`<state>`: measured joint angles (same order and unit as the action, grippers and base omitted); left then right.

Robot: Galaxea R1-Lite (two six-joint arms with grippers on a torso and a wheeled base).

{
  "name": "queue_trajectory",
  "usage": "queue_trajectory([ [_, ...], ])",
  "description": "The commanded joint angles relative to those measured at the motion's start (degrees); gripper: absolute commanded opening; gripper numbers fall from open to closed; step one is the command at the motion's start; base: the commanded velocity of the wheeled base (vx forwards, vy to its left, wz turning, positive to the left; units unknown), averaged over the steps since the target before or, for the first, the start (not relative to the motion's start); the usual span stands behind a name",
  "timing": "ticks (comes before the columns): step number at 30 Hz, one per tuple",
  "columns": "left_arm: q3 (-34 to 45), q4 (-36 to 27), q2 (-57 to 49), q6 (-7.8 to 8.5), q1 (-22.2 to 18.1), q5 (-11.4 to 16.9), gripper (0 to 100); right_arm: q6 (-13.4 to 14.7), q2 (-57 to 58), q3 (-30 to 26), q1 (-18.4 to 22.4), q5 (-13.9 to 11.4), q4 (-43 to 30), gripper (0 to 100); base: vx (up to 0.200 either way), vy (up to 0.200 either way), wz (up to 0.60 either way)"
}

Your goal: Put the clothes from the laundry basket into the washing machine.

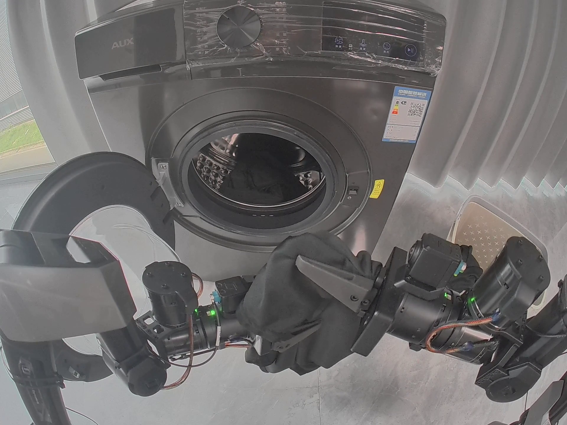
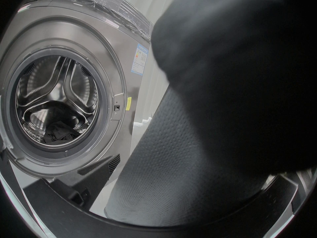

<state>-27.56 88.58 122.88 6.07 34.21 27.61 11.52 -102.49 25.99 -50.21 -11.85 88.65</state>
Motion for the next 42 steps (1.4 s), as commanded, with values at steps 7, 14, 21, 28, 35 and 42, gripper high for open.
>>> queue_trajectory([
  [7,-1.8,0.1,5.2,-0.01,0.4,0.2,100,0.6,0.3,1.8,-0.1,1.2,0.0,0,0.0,0.0,0.0],
  [14,-3.6,0.2,5.3,-0.36,0.5,0.1,100,0.9,0.4,2.0,-0.1,1.8,0.0,0,0.0,0.0,0.0],
  [21,-2.9,0.3,4.2,-0.62,0.4,0.1,0,1.0,0.3,2.1,0.5,1.9,0.0,0,0.0,0.0,0.0],
  [28,2.1,0.4,-2.4,-0.62,1.8,1.0,0,2.9,-1.3,6.4,5.4,5.1,-0.1,0,0.0,0.0,0.0],
  [35,9.7,0.4,-9.4,-0.01,3.1,2.2,0,4.6,-4.2,8.8,10.0,7.6,-0.3,0,0.0,0.0,0.0],
  [42,12.0,0.3,-14.6,0.08,4.1,3.2,0,4.5,-6.7,6.0,10.0,8.1,-0.3,0,0.0,0.0,0.0],
])
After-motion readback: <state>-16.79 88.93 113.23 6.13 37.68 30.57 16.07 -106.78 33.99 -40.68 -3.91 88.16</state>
